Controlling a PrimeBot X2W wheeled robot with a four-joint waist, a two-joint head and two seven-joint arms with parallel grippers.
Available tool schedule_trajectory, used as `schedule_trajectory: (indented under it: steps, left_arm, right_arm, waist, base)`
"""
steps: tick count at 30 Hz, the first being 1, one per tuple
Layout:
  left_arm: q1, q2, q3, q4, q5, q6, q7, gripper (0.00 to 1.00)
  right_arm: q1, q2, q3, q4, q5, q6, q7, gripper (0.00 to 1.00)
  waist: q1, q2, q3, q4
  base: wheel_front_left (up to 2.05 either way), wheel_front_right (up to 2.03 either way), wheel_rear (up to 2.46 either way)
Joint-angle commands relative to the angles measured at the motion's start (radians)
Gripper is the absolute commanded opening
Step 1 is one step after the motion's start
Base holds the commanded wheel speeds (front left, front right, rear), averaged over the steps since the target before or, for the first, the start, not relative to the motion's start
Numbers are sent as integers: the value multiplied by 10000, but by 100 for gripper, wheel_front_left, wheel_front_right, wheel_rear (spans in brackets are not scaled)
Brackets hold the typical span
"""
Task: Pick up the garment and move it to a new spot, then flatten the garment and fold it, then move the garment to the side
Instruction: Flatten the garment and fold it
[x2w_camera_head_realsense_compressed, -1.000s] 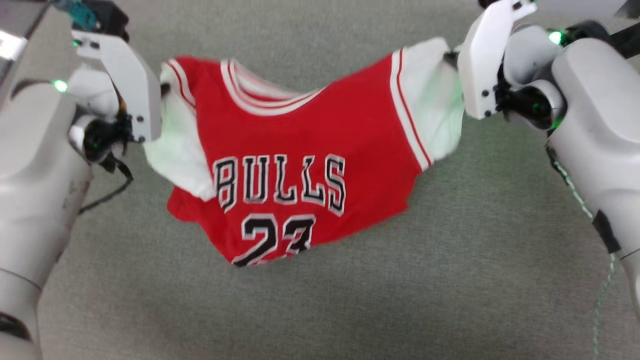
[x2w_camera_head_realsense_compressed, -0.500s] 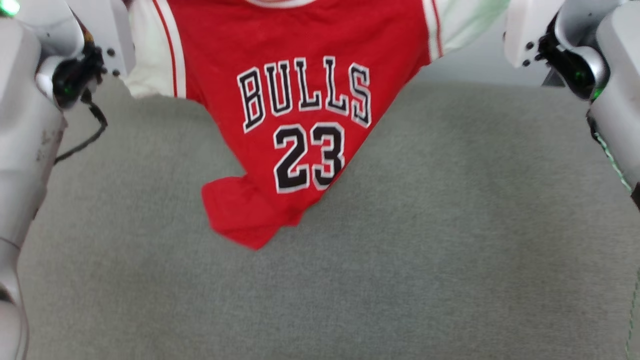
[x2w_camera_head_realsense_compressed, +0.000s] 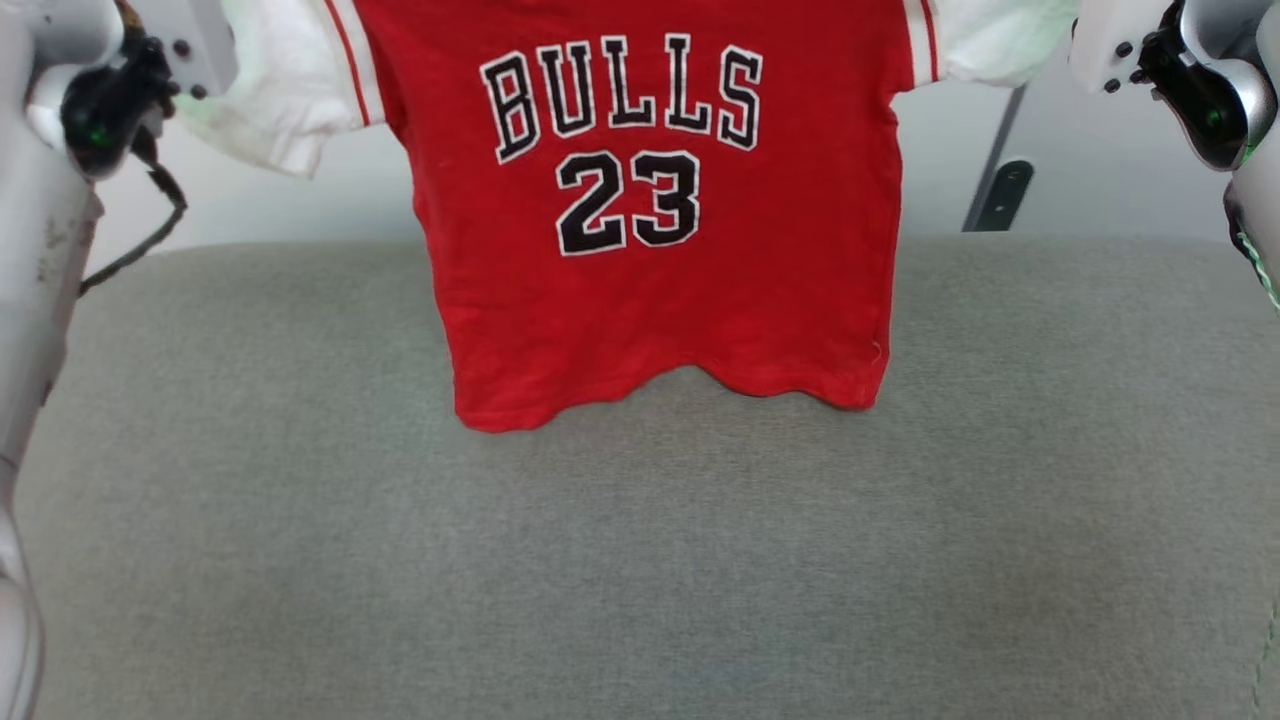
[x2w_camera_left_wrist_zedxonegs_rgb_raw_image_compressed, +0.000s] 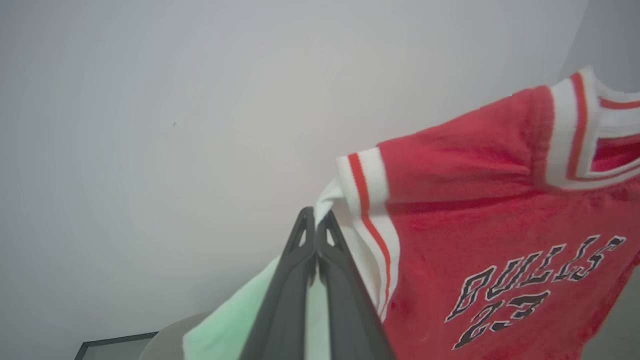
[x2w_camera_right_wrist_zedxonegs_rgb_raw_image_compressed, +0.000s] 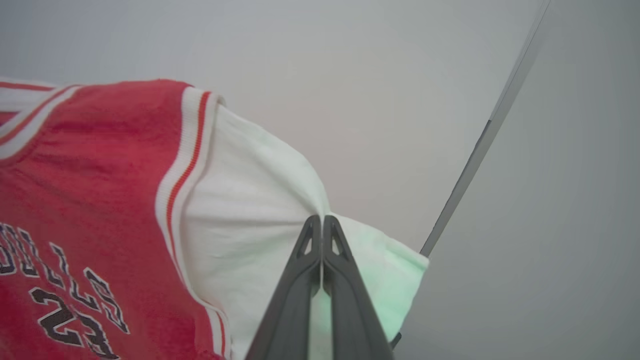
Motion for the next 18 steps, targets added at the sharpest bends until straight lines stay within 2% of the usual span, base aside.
schedule_trajectory:
  steps: [1, 7, 12, 18]
  left_arm:
    - [-28, 104, -7, 99, -34, 23, -53, 0]
    - [-454, 18, 98, 513, -93, 66, -298, 0]
    - [-972, -144, 109, 764, -24, 92, -582, 0]
    - [-2031, -345, 77, 917, 218, 105, -1039, 0]
  right_arm:
    - [-3, -33, 31, 62, 75, -10, -18, 0]
    - [-338, -84, 65, 233, 178, -12, -234, 0]
    - [-820, 133, -117, 711, 36, -12, -707, 0]
    - [-1822, 570, -508, 1463, -393, -12, -1960, 0]
  waist:
    - [0, 0, 22, -185]
    - [0, 0, 550, -336]
    - [0, 0, 1304, -411]
    - [0, 0, 2310, -504]
  base:
    - [0, 0, 0]
    - [0, 0, 0]
    - [0, 0, 0]
    - [0, 0, 0]
